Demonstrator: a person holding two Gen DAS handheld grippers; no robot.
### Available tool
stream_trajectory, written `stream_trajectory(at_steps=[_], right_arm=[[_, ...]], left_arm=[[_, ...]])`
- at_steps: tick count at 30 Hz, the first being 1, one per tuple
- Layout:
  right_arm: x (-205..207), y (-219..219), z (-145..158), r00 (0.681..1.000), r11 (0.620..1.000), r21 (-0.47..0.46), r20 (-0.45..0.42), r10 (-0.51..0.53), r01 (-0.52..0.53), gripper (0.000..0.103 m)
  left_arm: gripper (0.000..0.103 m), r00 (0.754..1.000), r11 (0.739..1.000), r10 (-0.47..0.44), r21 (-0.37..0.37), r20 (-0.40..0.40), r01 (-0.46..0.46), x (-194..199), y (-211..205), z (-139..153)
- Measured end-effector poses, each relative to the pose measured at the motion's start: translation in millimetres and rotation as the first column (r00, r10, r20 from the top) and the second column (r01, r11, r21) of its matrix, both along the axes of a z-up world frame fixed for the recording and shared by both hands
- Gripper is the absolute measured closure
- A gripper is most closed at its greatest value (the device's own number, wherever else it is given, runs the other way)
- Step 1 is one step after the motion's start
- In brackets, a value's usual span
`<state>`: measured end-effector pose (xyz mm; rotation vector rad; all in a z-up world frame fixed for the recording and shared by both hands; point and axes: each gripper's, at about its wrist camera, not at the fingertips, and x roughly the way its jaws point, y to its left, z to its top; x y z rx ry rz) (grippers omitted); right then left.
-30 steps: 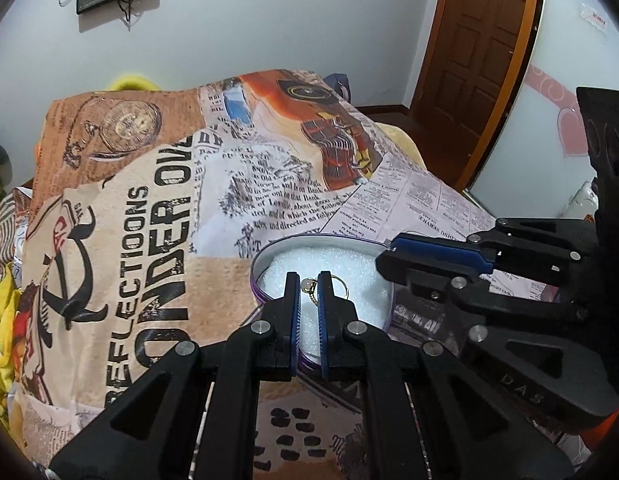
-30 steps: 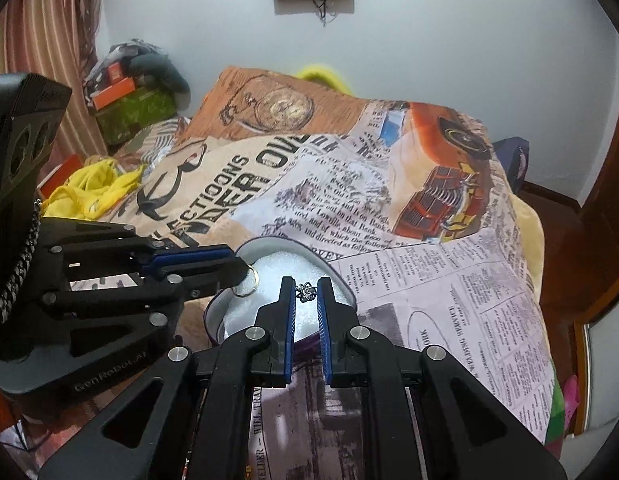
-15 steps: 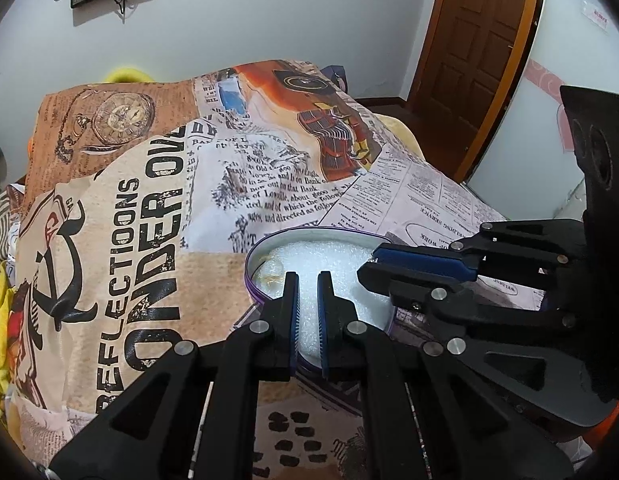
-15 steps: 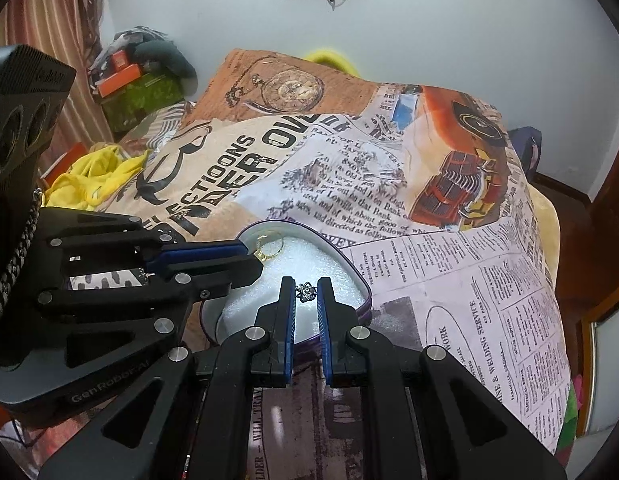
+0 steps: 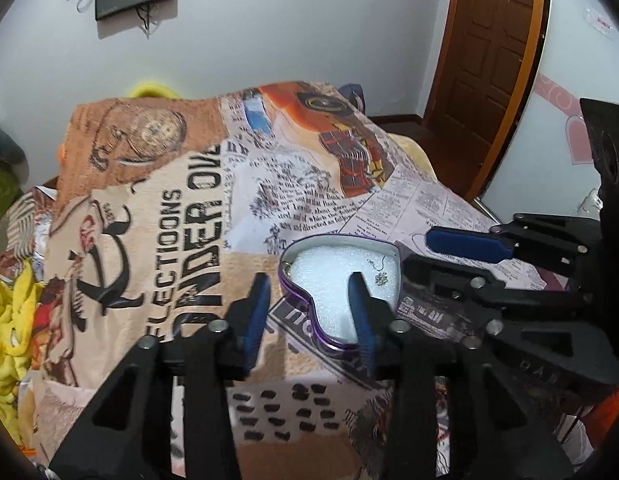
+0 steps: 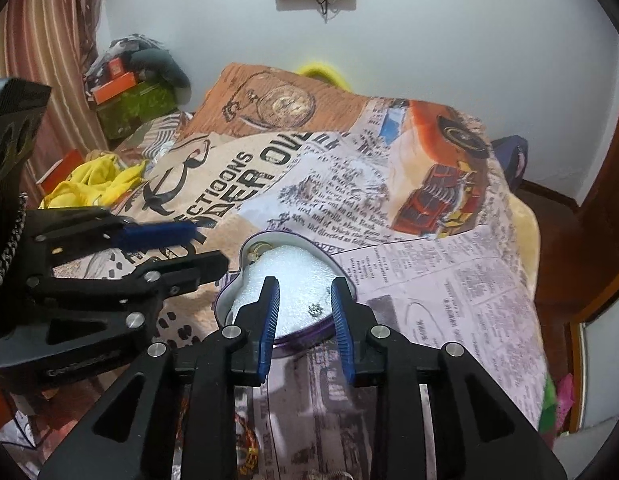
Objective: Organize jewelry
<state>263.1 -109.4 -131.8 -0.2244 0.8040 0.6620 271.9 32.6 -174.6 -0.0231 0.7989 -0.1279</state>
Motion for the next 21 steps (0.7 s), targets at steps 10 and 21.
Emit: stream_trajectory(at_steps=[10,21], right_arm=[[-35,-31,27,0.991,0.995,0.001,0.085,-0.100,0.100,0.061],[-66,-65,28,0.980,0.982,0.012,0.069,-0.187,0.187,0.061]], left_arm=[[0.032,0.998,0.999,0.028,0.033,0.059,-0.030,-45,-7,25],[0.017,0.999,0.999,0.035,0.031,0.039,-0.036,-79,-21,20]])
